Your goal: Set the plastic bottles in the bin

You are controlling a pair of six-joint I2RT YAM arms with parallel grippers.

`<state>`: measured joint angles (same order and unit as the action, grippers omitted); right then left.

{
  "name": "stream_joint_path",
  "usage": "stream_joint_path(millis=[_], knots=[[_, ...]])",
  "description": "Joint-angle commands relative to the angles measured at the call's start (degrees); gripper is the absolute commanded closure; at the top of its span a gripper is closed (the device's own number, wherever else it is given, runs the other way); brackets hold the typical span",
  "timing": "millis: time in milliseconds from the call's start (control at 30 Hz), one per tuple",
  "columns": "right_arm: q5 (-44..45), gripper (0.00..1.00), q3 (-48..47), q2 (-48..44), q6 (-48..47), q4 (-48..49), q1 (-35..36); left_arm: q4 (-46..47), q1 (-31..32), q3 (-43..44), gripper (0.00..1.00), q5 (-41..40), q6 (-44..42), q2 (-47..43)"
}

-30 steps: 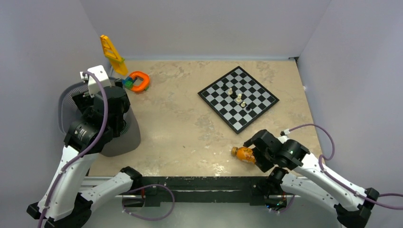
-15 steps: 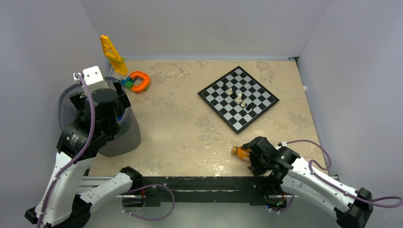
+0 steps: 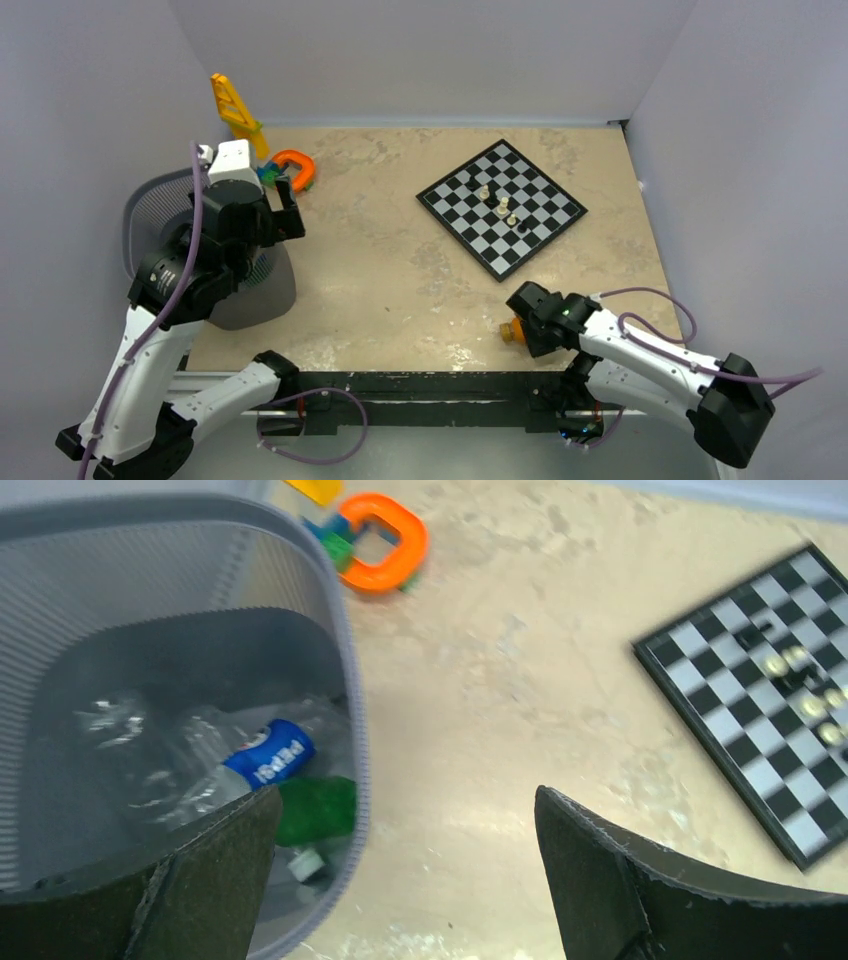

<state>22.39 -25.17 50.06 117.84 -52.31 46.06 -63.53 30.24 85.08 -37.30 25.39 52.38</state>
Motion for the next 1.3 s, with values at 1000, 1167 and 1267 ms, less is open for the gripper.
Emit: stream_joint_path(millis=[1000,1167,1267], knots=[[-21.9,0.76,-32.7,8.1,-61.3,42.7,-0.2,43.9,14.4,-22.8,0.02,53.2,3.2,5.0],[-22.2,0.75,-32.6,8.2,-60.9,44.1,-0.2,45.8,14.7,-23.5,0.06,55.7,4.6,7.1],[-23.9,0.75,-32.6,8.4,-60.4,45.1,-0.2,48.5,15.3,-24.4,0.10,55.6,7.2,7.9]])
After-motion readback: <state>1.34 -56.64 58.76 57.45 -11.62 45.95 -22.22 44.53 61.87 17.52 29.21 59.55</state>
